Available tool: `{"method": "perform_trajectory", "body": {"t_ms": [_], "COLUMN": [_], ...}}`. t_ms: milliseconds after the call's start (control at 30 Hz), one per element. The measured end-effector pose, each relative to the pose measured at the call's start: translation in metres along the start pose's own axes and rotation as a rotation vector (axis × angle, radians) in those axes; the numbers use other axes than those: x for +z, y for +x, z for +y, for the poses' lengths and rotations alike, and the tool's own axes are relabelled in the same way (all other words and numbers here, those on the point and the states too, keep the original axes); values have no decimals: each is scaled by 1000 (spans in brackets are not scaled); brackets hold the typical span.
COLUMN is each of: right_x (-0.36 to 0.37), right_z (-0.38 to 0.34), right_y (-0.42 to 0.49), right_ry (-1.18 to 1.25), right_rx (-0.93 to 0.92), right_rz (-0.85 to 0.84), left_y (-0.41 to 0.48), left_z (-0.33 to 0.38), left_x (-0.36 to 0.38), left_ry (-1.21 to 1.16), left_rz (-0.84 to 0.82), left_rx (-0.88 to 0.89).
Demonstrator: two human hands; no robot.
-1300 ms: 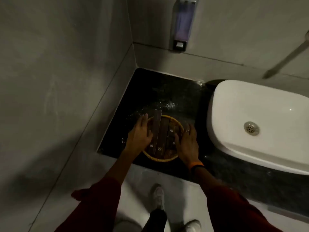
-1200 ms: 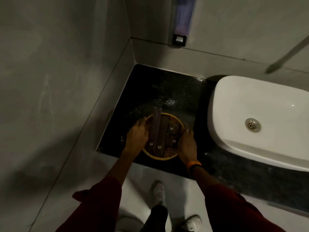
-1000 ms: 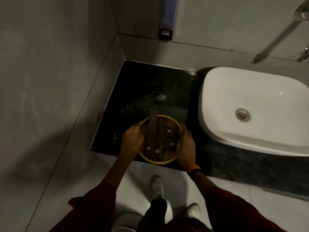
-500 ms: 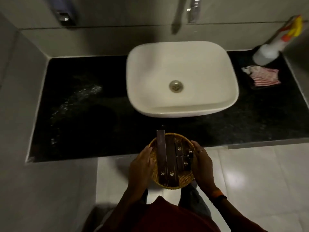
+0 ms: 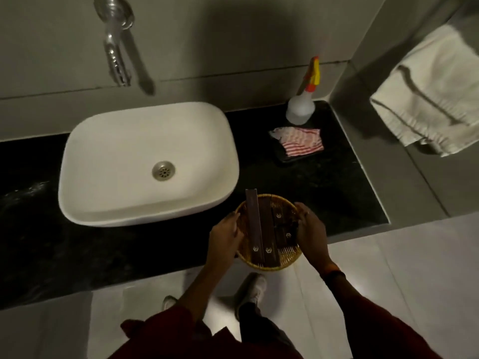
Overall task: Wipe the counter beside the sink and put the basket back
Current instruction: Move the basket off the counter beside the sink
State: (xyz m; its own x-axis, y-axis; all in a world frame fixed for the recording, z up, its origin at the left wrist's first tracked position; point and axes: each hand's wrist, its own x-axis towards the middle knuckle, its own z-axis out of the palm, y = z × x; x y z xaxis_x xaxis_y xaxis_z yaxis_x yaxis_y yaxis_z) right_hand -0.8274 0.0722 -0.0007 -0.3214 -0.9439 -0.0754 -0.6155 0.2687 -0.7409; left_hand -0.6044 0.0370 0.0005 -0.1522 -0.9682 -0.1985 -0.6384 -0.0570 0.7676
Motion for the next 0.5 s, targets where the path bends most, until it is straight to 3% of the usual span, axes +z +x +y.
{"method": "perform_trajectory", "body": {"t_ms": [267, 400, 500], "right_x": [-11, -16, -28], "right_z": [15, 16, 19], "right_y": [80, 92, 105], "right_ry": [30, 71, 123], "right_rx": [2, 25, 121], "right_rz": [-48, -92, -52], "left_y": [64, 65, 56], "left_z": [28, 34, 51], "left_x": [24, 33, 40], "left_ry": [-31, 117, 299], "left_rz": [35, 42, 173], "left_rx": [-36, -27, 153]}}
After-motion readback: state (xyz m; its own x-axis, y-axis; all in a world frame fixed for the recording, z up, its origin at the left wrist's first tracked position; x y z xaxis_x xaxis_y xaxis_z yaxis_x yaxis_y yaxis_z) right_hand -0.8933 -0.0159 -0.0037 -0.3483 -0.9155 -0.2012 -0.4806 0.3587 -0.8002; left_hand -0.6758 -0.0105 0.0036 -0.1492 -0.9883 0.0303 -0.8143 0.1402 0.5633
